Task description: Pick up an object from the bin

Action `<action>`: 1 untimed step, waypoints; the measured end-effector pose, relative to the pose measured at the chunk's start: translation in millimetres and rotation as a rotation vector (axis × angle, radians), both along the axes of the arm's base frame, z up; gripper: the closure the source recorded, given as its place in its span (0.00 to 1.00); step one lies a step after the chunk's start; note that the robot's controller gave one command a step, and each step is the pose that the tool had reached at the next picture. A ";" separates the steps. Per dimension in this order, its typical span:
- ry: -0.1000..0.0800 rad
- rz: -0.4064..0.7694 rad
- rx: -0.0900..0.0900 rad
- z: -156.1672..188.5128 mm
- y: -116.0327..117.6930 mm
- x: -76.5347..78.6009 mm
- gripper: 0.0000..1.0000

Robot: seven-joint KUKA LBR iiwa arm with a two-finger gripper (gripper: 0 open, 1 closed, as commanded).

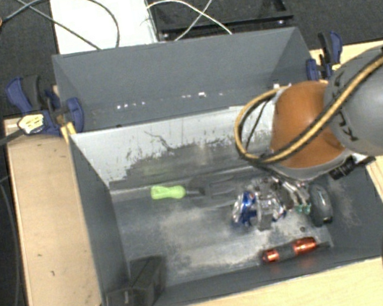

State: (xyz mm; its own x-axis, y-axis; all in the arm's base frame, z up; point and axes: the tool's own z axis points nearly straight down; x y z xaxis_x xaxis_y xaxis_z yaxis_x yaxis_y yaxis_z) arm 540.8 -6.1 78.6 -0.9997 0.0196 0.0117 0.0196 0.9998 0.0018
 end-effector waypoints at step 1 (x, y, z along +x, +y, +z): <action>-0.004 0.000 0.000 26.2 0.1 0.8 1.00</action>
Offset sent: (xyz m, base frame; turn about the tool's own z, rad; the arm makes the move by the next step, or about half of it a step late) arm -0.0001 0.0000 0.0097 0.0000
